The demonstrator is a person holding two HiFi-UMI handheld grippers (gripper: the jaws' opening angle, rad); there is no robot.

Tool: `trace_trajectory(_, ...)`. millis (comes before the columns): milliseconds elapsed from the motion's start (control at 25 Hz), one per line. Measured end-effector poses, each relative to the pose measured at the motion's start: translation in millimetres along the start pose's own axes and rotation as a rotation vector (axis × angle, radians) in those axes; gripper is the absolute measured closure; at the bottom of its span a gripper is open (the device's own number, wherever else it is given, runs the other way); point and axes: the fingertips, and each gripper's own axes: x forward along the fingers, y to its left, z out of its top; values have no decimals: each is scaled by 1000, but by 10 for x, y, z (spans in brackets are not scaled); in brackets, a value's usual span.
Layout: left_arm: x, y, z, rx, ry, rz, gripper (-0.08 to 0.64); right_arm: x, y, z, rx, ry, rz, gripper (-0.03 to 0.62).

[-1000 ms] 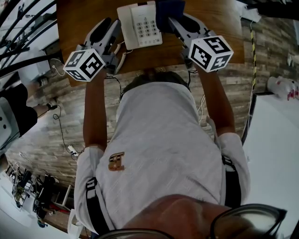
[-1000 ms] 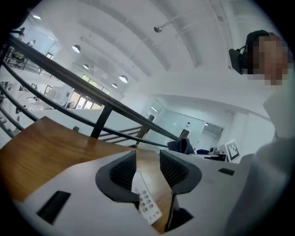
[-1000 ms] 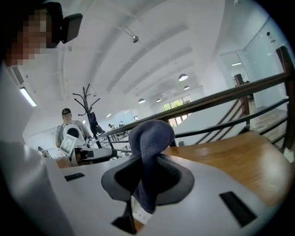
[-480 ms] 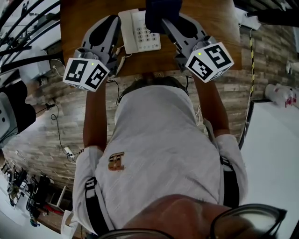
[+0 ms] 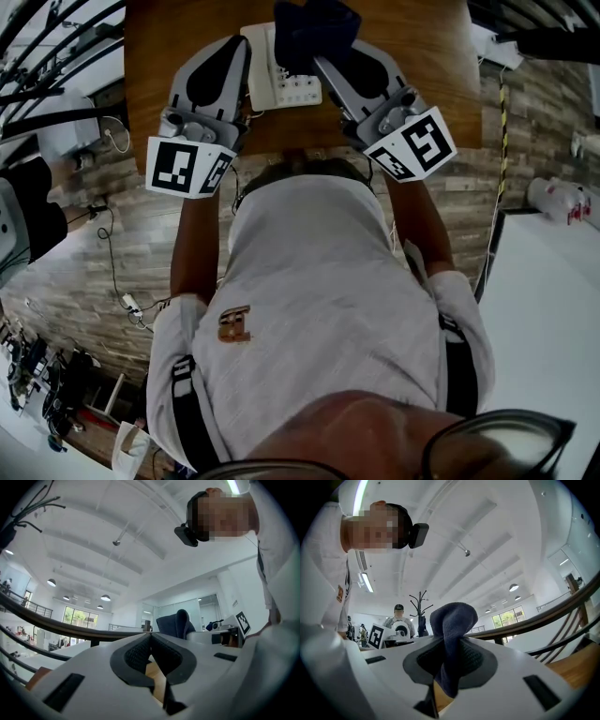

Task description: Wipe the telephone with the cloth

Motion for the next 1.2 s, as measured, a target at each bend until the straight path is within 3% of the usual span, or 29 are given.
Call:
trace_trajectory(240, -66, -119, 12, 82, -21, 6, 541, -10, 130, -49, -73, 2, 32, 514)
trace_trajectory(1200, -222, -93, -97, 84, -41, 18, 541, 21, 353, -152, -125, -24, 68, 514)
